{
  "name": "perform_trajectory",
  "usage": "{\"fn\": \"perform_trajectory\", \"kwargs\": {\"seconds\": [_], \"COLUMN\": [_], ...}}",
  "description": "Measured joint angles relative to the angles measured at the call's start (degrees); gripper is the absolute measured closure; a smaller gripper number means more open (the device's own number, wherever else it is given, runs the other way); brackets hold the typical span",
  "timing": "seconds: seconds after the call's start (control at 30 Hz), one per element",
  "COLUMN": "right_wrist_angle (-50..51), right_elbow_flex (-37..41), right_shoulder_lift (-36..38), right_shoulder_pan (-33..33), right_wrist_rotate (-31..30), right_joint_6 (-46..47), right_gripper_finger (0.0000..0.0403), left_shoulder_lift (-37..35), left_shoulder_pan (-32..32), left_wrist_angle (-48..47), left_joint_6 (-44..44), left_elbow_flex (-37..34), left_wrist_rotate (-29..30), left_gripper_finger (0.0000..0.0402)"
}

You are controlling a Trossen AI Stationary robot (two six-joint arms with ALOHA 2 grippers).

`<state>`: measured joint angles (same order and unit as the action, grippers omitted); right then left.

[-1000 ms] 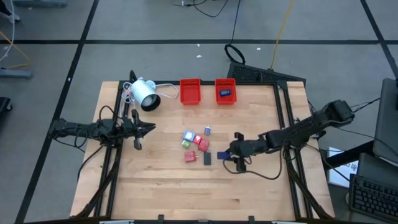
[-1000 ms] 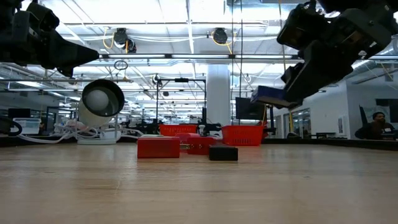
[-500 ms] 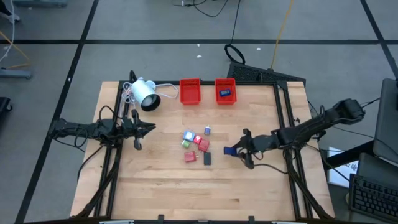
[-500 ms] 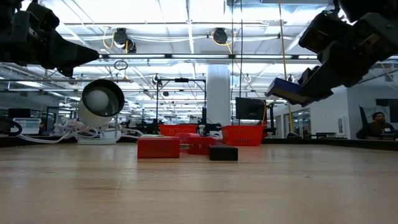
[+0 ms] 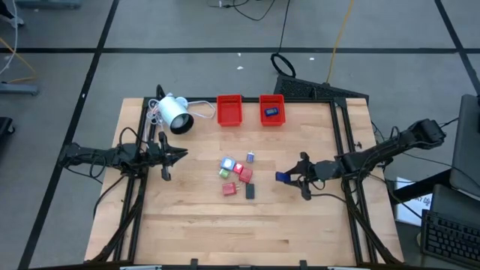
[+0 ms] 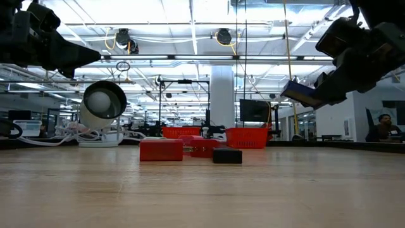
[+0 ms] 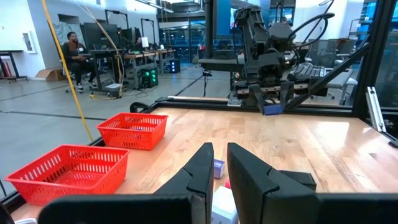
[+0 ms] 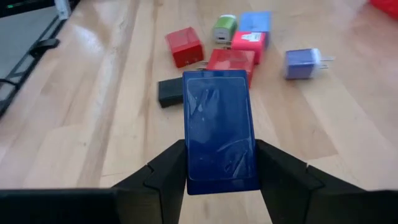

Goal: Pick & Place Office items
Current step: Put the blue digital clock into the right red bin

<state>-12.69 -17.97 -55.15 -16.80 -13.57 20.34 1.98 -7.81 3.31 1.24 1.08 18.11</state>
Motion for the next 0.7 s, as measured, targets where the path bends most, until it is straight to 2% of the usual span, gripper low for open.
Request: {"fn": "perform_trajectory", "kwargs": {"seconds": [0.2, 0.5, 0.7], "right_wrist_angle": [-0.67, -10.12, -12.85], "right_elbow_flex": [2.91, 8.48, 9.66], "right_shoulder_lift": [2.28, 4.72, 5.07], "right_shoulder_pan": [0.5, 2.37, 2.6], "right_wrist_rotate": [-1.7, -1.55, -1.47], "right_joint_6": [0.0, 0.0, -0.17], "right_gripper_finger": [0.0236, 0.0236, 0.0236], "left_shoulder_lift": [0.0, 0.0, -0.02], "left_shoulder_pan": [0.0, 0.0, 0.02], "left_wrist_angle": [-0.02, -0.02, -0.04], "left_joint_6": [0.02, 0.01, 0.02], "left_elbow_flex": [0.0, 0.0, 0.0], "left_wrist_rotate": [0.0, 0.0, 0.0], "left_gripper_finger": [0.0355, 0.0355, 0.0355]}}
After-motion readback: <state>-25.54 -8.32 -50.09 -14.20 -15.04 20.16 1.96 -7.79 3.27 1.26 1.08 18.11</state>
